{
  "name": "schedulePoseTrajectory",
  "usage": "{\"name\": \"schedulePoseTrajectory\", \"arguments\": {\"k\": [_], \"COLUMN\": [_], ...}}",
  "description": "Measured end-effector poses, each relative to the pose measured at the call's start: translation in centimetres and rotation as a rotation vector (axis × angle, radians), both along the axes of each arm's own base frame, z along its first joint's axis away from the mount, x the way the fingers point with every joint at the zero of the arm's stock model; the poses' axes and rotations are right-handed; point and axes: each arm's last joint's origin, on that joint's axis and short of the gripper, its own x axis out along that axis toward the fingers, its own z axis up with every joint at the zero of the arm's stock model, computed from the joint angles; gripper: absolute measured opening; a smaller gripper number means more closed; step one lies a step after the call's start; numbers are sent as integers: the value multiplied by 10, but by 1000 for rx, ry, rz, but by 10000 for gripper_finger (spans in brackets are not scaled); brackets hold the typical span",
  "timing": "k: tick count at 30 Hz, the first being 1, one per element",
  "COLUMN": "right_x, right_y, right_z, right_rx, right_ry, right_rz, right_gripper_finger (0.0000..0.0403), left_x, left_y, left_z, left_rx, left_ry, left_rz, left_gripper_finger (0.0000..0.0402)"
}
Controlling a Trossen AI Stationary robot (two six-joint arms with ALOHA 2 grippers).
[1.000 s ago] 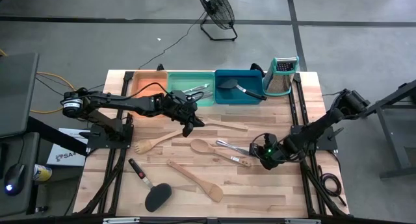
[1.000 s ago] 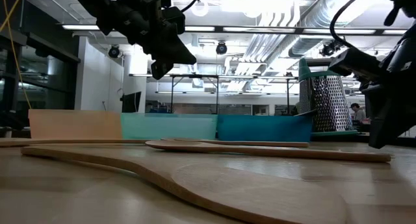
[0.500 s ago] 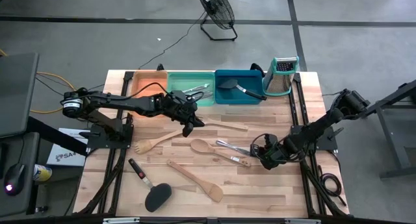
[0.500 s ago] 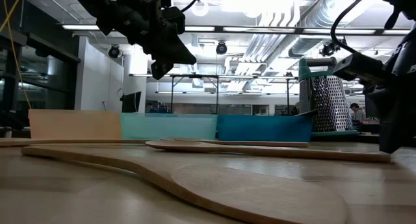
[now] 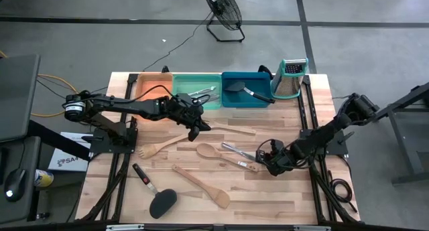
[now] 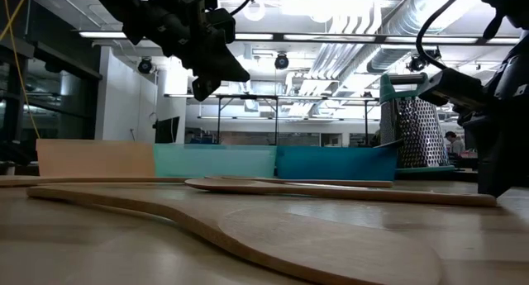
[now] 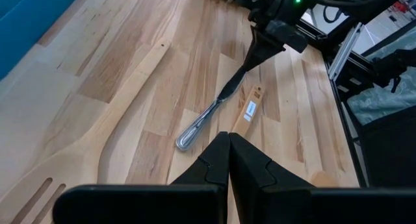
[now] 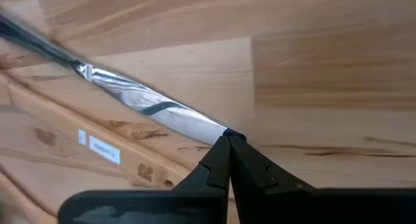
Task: Pick & Place Kitchen Items
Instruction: Put the silver table knife into the green bin
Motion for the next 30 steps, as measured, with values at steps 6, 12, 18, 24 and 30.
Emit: {"name": "schedulePoseTrajectory", "arguments": {"k": [6, 12, 18, 24, 30], "right_x": [0, 0, 0, 0, 0], "right_y": [1, 1, 1, 1, 1], "right_z": [-2, -3, -3, -3, -3], "right_rx": [13, 22, 27, 31, 31], "right_ry": [19, 25, 25, 26, 26], "right_rz": [5, 9, 11, 12, 13], "right_gripper_finger": [3, 3, 3, 3, 3], "left_x": [0, 1, 7, 29, 55], "left_y": [0, 1, 2, -3, -8], "left_z": [0, 1, 0, -4, -7], "left_rx": [96, 290, 425, 487, 548], "left_ry": [-20, -66, -118, -34, 137], "left_rz": [-50, -132, -174, -276, -424], "left_gripper_finger": [20, 115, 210, 223, 223]}}
